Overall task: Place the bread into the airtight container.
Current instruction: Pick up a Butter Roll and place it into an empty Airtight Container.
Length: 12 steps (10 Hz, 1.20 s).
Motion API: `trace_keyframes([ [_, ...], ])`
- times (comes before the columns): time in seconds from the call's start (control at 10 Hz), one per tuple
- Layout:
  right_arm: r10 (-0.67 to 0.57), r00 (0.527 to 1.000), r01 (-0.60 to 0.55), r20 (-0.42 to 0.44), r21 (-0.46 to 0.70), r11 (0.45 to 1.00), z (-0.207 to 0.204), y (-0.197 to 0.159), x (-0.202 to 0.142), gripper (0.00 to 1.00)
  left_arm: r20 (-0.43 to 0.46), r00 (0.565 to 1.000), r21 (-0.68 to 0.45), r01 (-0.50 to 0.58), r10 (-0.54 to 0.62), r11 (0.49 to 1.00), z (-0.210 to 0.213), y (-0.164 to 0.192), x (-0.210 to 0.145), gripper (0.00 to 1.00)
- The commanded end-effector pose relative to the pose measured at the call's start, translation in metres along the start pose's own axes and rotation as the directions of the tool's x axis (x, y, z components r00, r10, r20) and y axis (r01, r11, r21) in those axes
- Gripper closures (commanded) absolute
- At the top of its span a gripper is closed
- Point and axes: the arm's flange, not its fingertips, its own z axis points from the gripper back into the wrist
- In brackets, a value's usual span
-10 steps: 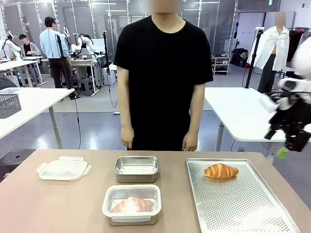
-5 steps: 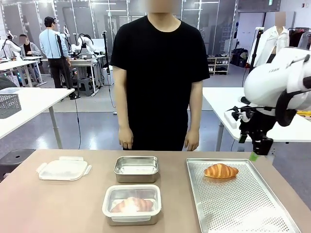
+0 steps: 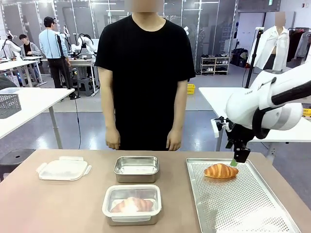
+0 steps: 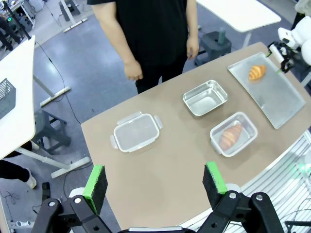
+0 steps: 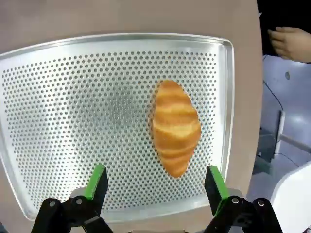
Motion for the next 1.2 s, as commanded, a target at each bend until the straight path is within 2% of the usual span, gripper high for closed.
trace_keyframes([
  [0.0,-0.049,0.999,0.049,0.003,0.004,0.999,-0.008,-0.005,0.006,0.00,0.000,1.000,0.003,0.002,-0.002,1.000,0.001,0.000,0.001,0.00],
  [0.1,0.000,1.000,0.000,0.000,0.000,1.000,0.000,0.000,0.000,0.00,0.000,1.000,0.003,0.002,-0.002,1.000,0.001,0.000,0.001,0.00],
  [0.6,0.000,1.000,0.000,0.000,0.000,1.000,0.000,0.000,0.000,0.00,0.000,1.000,0.003,0.002,-0.002,1.000,0.001,0.000,0.001,0.00],
  [0.9,-0.030,0.999,0.030,0.015,-0.034,0.999,-0.014,-0.011,0.009,0.00,0.000,1.000,0.003,0.002,-0.002,1.000,0.001,0.000,0.001,0.00],
  [1.1,-0.033,0.999,0.032,-0.017,-0.043,0.999,-0.026,-0.016,0.014,0.00,0.000,1.000,0.003,0.002,-0.002,1.000,0.001,0.000,0.001,0.00],
])
